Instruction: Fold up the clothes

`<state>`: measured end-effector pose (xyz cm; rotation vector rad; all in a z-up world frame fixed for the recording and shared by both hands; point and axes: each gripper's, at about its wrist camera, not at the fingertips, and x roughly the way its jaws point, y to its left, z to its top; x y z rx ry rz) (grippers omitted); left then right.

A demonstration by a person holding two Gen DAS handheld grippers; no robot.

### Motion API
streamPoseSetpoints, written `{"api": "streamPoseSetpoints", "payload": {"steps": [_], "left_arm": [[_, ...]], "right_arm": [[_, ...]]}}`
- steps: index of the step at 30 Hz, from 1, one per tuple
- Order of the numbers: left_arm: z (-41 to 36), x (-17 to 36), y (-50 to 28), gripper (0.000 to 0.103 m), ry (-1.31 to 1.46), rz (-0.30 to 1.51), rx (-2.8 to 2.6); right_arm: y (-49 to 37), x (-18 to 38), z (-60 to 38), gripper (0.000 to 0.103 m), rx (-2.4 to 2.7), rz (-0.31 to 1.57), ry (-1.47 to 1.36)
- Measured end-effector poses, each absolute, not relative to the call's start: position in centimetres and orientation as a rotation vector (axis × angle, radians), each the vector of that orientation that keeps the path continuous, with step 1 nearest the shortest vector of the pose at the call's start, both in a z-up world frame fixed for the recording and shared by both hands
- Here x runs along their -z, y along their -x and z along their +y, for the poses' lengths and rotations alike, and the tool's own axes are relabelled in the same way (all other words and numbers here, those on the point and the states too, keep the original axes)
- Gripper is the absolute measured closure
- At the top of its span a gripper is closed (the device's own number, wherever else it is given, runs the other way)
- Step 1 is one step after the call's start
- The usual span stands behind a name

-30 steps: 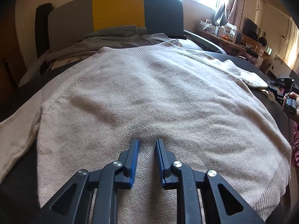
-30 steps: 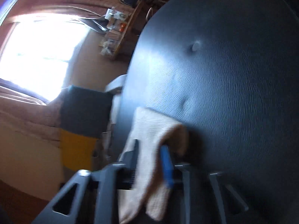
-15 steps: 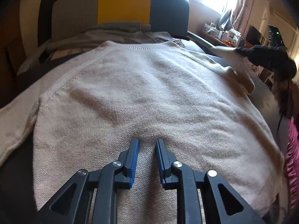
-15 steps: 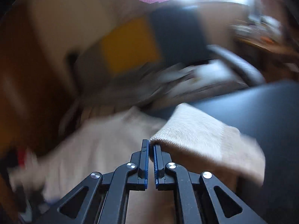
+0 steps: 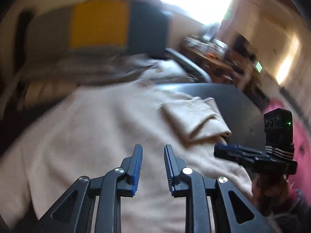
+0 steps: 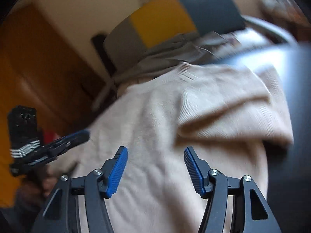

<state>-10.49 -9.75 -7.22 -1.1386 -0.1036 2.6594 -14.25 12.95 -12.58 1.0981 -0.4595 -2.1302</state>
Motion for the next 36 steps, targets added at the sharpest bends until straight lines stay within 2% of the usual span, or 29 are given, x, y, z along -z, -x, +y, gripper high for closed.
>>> {"api": "streamPoseSetpoints", "payload": {"steps": [3,5,7,13,18,24,26,27,29,31,34,36], "left_arm": [[-4.3,6.2,13.7,0.076,1.061,0.165,-2.555],[-0.6,6.4,16.2,0.073,1.059,0.291,-2.446],[2.5,7.3,18.4,0.069,1.094,0.385,-2.368],[7.3,10.2,23.6,0.065,1.254,0.572,-2.195],[8.4,12.0,26.5,0.065,1.330,0.681,-2.209],[10.3,14.1,26.0,0.065,1.306,0.871,-2.160],[10.1,14.2,26.6,0.065,1.325,0.839,-2.210],[9.5,13.9,27.0,0.074,1.342,0.753,-2.235],[8.3,13.4,27.9,0.080,1.374,0.574,-2.278],[6.6,13.0,28.6,0.097,1.411,0.402,-2.321],[4.7,12.9,29.1,0.100,1.428,0.300,-2.390],[3.0,12.0,28.8,0.100,1.399,0.156,-2.427]], "right_arm": [[12.2,14.6,16.3,0.041,2.138,-0.628,-1.148],[11.8,16.4,18.0,0.051,2.123,-0.719,-1.138],[11.4,16.6,18.7,0.052,2.106,-0.765,-1.085],[11.4,16.5,18.1,0.049,2.086,-0.757,-1.046],[11.2,16.7,18.9,0.049,2.023,-0.852,-0.988],[10.9,16.7,18.9,0.049,1.996,-0.894,-0.962],[10.8,16.6,18.6,0.049,1.999,-0.891,-0.962],[10.7,16.6,18.5,0.049,2.000,-0.889,-0.963],[10.6,16.4,18.3,0.049,2.004,-0.884,-0.964],[10.6,16.4,18.0,0.049,2.009,-0.882,-0.965],[10.6,16.2,18.1,0.049,2.014,-0.874,-0.969],[10.5,16.1,17.9,0.049,2.017,-0.868,-0.972]]}}
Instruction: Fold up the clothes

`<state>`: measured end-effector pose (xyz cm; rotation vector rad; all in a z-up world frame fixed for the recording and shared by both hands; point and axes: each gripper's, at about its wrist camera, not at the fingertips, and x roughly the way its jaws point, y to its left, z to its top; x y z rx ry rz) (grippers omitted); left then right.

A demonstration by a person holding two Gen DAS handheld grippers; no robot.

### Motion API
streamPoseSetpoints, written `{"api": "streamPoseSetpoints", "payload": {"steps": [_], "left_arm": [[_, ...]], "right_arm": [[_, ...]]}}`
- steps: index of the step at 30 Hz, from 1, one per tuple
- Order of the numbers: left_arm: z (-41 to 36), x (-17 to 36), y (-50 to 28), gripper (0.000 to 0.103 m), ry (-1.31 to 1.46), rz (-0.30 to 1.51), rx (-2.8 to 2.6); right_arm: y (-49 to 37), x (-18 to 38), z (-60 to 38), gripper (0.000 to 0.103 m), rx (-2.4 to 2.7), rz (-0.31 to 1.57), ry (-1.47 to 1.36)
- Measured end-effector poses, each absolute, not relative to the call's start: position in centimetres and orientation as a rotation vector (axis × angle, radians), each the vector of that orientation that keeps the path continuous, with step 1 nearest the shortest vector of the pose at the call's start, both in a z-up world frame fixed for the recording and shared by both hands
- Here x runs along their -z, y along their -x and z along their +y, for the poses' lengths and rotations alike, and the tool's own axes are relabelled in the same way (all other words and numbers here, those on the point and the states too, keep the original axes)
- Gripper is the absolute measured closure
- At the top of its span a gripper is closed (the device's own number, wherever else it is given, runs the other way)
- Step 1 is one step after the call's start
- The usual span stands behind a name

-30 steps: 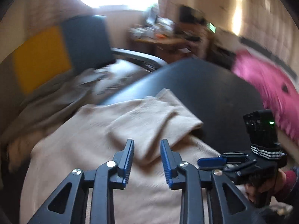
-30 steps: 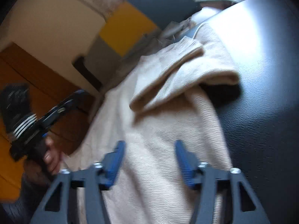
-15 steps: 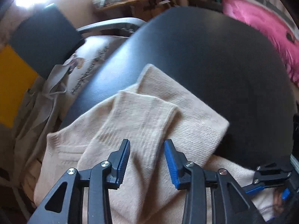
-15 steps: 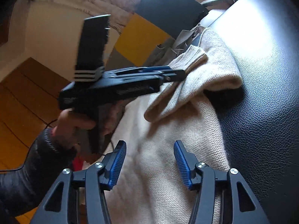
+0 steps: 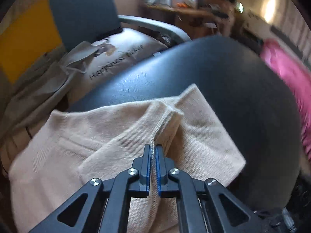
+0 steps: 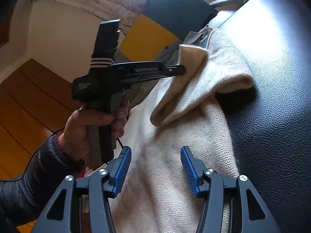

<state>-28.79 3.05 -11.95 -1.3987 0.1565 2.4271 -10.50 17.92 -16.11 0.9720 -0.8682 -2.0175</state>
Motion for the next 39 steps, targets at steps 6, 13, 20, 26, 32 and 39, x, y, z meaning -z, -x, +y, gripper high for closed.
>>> {"api": "streamPoseSetpoints", "payload": {"steps": [6,13,20,26,32,39], "left_arm": [[-6.6,6.5,26.5,0.101,1.180,-0.417,-2.560],[-19.7,2.6,18.2,0.101,0.862,-0.803,-2.776],[-28.2,7.2,9.0,0.101,0.890,-1.053,-2.888],[-30.3,13.0,4.9,0.101,1.047,-1.151,-2.843],[-32.0,15.5,2.5,0.092,1.013,-1.367,-2.719],[-35.4,17.2,0.4,0.074,0.917,-1.646,-2.575]], "right_arm": [[10.3,15.7,17.2,0.049,2.042,-0.840,-0.988],[10.0,15.3,17.3,0.049,2.093,-0.770,-1.025],[11.2,15.7,17.2,0.049,2.142,-0.707,-1.062],[11.2,16.3,17.1,0.049,2.172,-0.662,-1.089],[11.5,16.6,16.9,0.049,2.187,-0.644,-1.097],[12.7,16.8,16.5,0.049,2.194,-0.639,-1.101]]}}
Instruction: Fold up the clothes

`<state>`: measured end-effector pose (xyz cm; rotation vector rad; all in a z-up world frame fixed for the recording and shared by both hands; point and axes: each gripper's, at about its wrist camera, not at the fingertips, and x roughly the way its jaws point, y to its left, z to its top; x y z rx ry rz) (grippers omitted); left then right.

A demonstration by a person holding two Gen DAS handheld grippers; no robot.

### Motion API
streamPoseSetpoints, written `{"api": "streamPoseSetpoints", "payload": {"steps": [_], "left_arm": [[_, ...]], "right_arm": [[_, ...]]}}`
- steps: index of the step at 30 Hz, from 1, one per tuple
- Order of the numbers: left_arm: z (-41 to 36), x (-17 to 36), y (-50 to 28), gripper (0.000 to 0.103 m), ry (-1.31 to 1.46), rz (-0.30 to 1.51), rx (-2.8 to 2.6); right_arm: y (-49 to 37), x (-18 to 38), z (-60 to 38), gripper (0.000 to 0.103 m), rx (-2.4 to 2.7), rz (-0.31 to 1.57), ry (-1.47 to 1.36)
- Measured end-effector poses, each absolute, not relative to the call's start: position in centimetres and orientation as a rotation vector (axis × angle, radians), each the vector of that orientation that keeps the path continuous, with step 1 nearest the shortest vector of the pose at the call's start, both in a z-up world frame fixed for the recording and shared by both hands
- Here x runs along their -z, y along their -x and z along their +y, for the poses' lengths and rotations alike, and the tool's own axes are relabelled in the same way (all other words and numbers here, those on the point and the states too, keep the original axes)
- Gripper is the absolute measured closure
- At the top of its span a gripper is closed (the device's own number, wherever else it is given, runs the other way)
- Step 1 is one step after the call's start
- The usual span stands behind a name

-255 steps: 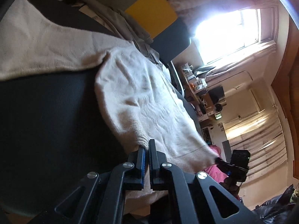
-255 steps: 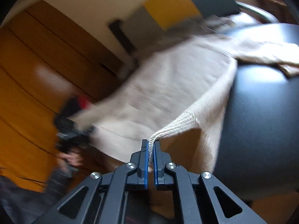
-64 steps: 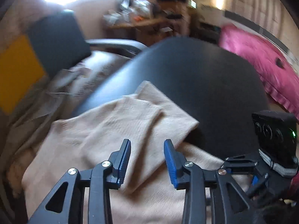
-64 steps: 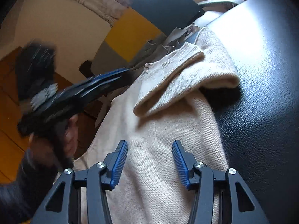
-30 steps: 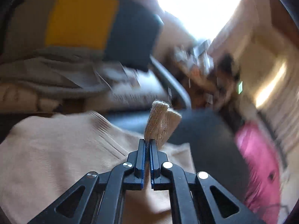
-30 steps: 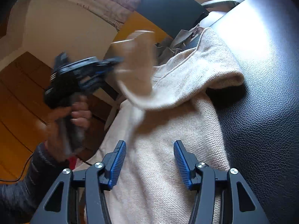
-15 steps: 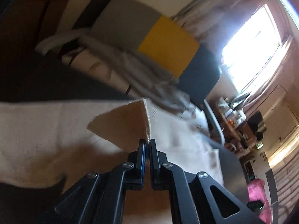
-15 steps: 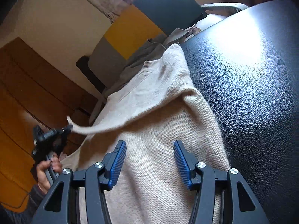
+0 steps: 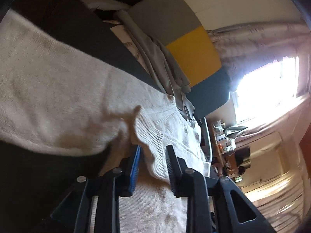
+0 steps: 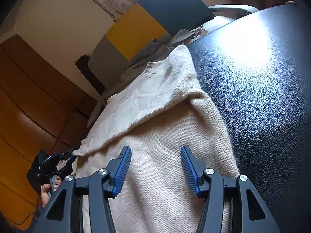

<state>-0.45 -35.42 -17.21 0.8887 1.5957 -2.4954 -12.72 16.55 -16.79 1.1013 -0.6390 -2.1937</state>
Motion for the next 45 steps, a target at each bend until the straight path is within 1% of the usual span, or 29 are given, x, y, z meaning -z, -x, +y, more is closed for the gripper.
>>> {"api": "streamPoseSetpoints", "payload": {"steps": [3,4,8,9,10,12,15,19,21,23,25,26,27,28,29,30,31,32,35,37,39,40,44,45], "left_arm": [[-36.1,17.8,1.6,0.073,-0.948,1.659,2.477],[-36.0,17.8,2.2,0.073,-0.974,1.649,2.483],[-35.0,17.6,5.2,0.075,-1.113,1.507,2.506],[-34.8,17.6,5.8,0.082,-1.146,1.462,2.513],[-34.6,17.5,6.3,0.086,-1.174,1.411,2.522],[-34.1,17.2,7.3,0.100,-1.206,1.288,2.549],[-33.6,16.1,8.2,0.100,-1.180,1.082,2.584],[-33.3,13.8,9.0,0.101,-1.050,0.951,2.667],[-33.5,13.1,9.1,0.101,-1.016,0.921,2.694],[-33.7,12.3,9.0,0.101,-0.973,0.899,2.723],[-33.4,11.3,8.4,0.101,-0.895,0.812,2.778],[-33.2,10.9,8.2,0.101,-0.858,0.794,2.804],[-33.0,10.4,8.0,0.101,-0.829,0.783,2.829],[-32.7,10.0,7.5,0.101,-0.798,0.757,2.857],[-32.2,9.8,7.0,0.101,-0.779,0.709,2.879],[-31.8,9.9,6.7,0.100,-0.789,0.635,2.880],[-31.5,10.8,7.0,0.100,-0.850,0.591,2.856],[-31.8,12.1,7.5,0.100,-0.945,0.609,2.824],[-32.9,15.3,8.4,0.100,-1.169,0.693,2.726],[-34.5,15.6,8.4,0.098,-1.170,0.836,2.699],[-36.3,15.6,8.4,0.087,-1.140,0.993,2.670],[-37.1,15.7,8.6,0.087,-1.142,1.048,2.656],[-38.9,16.9,11.5,0.083,-1.305,1.158,2.631],[-39.0,17.3,12.0,0.083,-1.339,1.168,2.630]], "right_arm": [[12.5,16.7,16.6,0.049,2.197,-0.637,-1.108],[12.4,16.5,16.6,0.049,2.199,-0.633,-1.116],[12.7,15.4,16.4,0.048,2.219,-0.621,-1.166],[12.9,14.7,16.3,0.047,2.233,-0.606,-1.149],[13.2,13.8,16.2,0.047,2.239,-0.590,-1.122],[14.0,11.9,15.9,0.047,2.252,-0.554,-1.071],[16.6,10.4,15.1,0.047,2.307,-0.453,-1.066],[21.4,10.6,13.3,0.047,2.323,-0.328,-1.111],[23.5,11.1,12.2,0.047,2.327,-0.260,-1.139],[25.5,12.0,11.2,0.047,2.316,-0.234,-1.169],[27.1,13.0,10.6,0.047,2.316,-0.198,-1.217],[27.7,13.4,10.3,0.047,2.339,-0.150,-1.237],[28.2,13.9,10.0,0.051,2.381,-0.084,-1.261],[28.7,14.4,10.0,0.052,2.450,0.001,-1.291],[28.9,14.9,10.2,0.052,2.498,0.041,-1.306],[29.1,15.3,10.5,0.047,2.537,0.066,-1.316],[29.0,15.7,11.1,0.047,2.538,0.016,-1.299],[28.9,15.7,11.5,0.047,2.534,-0.013,-1.281],[28.7,15.5,11.7,0.045,2.523,0.015,-1.285],[28.8,15.2,11.7,0.044,2.520,0.020,-1.295],[28.7,14.9,11.7,0.044,2.518,0.023,-1.299],[28.4,14.4,11.5,0.044,2.524,0.019,-1.275],[27.3,12.5,10.1,0.043,2.508,0.037,-1.181],[26.9,12.0,9.5,0.039,2.492,0.045,-1.162]]}}
